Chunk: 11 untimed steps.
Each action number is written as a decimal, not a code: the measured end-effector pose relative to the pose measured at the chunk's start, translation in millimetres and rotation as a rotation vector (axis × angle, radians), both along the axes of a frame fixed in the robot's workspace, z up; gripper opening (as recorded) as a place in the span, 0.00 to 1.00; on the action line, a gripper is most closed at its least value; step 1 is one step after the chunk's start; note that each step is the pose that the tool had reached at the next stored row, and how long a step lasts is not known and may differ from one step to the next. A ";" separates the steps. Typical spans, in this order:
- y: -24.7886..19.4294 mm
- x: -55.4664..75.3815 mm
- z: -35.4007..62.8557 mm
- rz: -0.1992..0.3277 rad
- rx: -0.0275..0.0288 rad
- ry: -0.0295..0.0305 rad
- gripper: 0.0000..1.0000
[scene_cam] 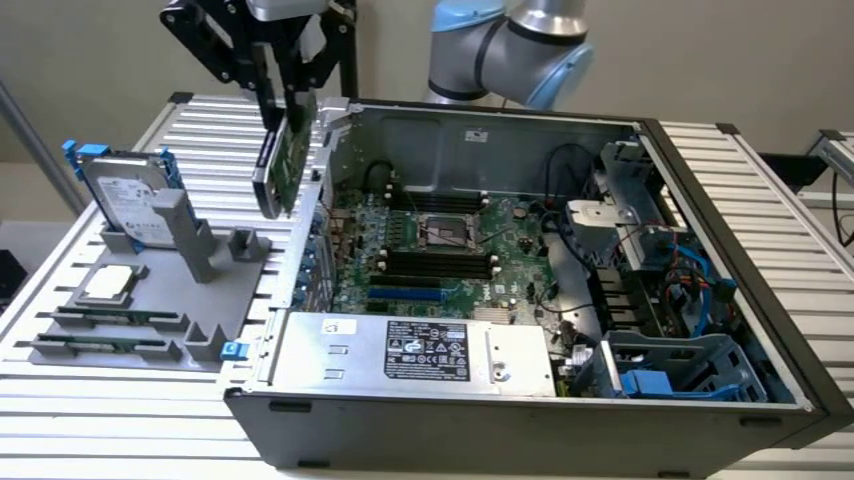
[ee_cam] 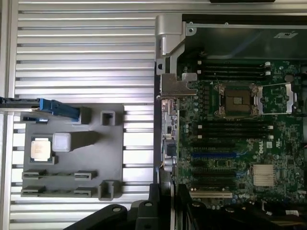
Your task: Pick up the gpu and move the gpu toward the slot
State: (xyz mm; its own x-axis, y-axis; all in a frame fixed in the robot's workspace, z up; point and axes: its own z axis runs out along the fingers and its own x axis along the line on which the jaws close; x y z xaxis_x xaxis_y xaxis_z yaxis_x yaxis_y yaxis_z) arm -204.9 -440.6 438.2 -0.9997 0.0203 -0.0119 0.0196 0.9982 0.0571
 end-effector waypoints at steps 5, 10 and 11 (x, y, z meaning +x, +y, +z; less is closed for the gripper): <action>-0.1 22.9 0.0 0.000 0.0007 0.0050 0.26; -0.2 45.6 0.0 0.000 0.0007 0.0099 0.26; -0.2 50.2 -0.2 0.000 0.0007 0.0110 0.26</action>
